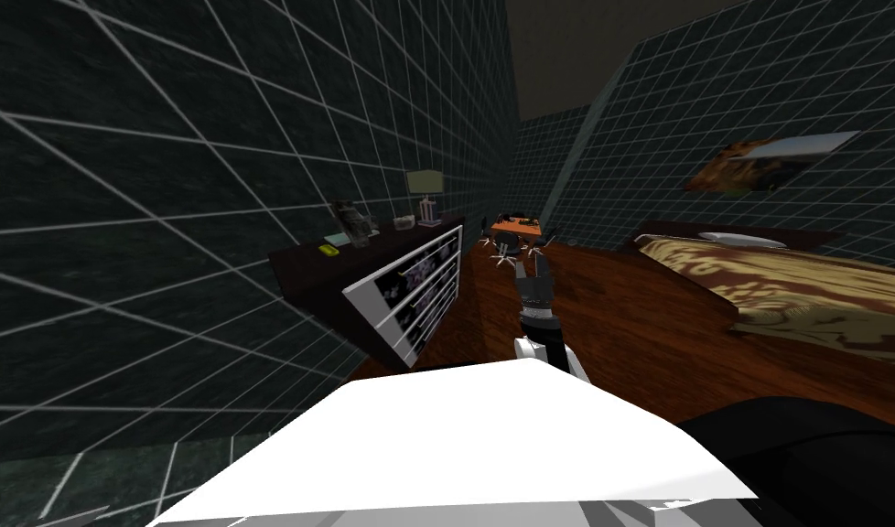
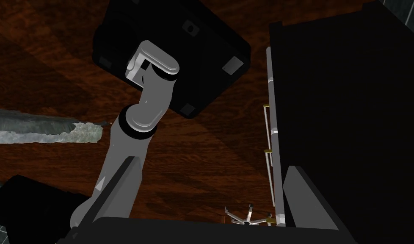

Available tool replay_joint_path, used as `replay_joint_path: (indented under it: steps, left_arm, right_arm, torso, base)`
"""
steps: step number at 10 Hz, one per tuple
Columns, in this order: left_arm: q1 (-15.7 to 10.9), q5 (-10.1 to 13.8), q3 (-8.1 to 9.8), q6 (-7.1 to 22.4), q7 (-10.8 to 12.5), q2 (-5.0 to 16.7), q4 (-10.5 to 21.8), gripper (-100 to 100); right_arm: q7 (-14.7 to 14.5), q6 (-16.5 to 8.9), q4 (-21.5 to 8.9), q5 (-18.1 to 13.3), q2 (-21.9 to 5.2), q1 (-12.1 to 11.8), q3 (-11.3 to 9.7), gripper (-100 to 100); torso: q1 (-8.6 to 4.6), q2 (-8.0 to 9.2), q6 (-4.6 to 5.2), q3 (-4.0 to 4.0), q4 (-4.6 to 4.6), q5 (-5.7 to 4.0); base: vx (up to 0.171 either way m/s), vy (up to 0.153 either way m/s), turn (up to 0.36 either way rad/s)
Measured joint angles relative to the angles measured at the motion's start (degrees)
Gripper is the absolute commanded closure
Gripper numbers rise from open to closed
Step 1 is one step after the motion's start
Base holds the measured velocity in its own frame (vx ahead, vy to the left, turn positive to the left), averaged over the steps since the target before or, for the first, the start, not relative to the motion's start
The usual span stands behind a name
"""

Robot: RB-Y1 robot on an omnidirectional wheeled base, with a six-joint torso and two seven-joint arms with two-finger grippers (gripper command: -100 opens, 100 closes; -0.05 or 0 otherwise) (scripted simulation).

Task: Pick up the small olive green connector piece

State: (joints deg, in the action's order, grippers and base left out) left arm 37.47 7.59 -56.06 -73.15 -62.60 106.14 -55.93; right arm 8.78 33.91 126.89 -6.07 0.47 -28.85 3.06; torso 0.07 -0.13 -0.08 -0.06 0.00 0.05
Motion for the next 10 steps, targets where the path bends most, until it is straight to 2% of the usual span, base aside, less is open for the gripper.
replay_joint_path:
  steps: [1,3,4,5,8,9,10]
  left_arm:
    - [0.3,0.5,-0.12,-0.2,-0.4,1.2,-0.1,-100]
    - [1.0,1.4,-0.85,-1.5,-2.9,3.9,2.9,-100]
    - [0.9,1.5,-0.8,-1.9,-3.3,5.4,3.5,-100]
    - [2.3,3.9,-2.29,-2.9,-5.6,7.6,4.4,-100]
    - [2.8,3.8,-1.74,-5.5,-9.0,12.5,9.8,-100]
    - [3.0,4.1,-2.01,-6.0,-9.8,13.3,10.9,-100]
    - [3.8,3.2,-0.51,-7.9,-10.4,13.3,15.2,-100]
  right_arm:
    - [0.0,0.0,0.0,0.0,0.0,0.0,0.0,0]
    - [0.0,0.0,0.0,0.0,0.0,0.0,0.0,0]
    - [0.0,0.0,0.0,0.0,0.0,0.0,0.0,0]
    - [0.0,0.0,0.0,0.0,0.0,0.0,0.0,0]
    - [0.0,0.0,0.0,0.0,0.0,0.0,0.0,0]
    - [0.0,0.0,0.0,0.0,0.0,0.0,0.0,0]
    - [0.0,0.0,0.0,0.0,0.0,0.0,0.0,0]
  torso:
    - [-0.04,0.03,0.01,0.02,0.01,-0.01]
    - [-0.02,-0.07,0.03,-0.04,-0.02,-0.01]
    - [-0.03,-0.04,0.01,-0.02,-0.01,-0.01]
    - [-0.06,-0.07,0.06,-0.04,-0.02,-0.03]
    - [-0.11,-0.2,0.02,-0.12,-0.05,-0.03]
    - [-0.1,-0.11,-0.02,-0.06,-0.02,-0.01]
    - [-0.13,-0.16,0.07,-0.1,-0.04,-0.03]
  base:
    - [0.018,0.008,-0.177]
    - [0.017,0.014,-0.077]
    - [0.022,0.006,-0.17]
    - [0.029,0.011,-0.138]
    - [0.041,-0.001,-0.108]
    - [0.045,-0.013,-0.203]
    - [0.046,-0.004,-0.135]
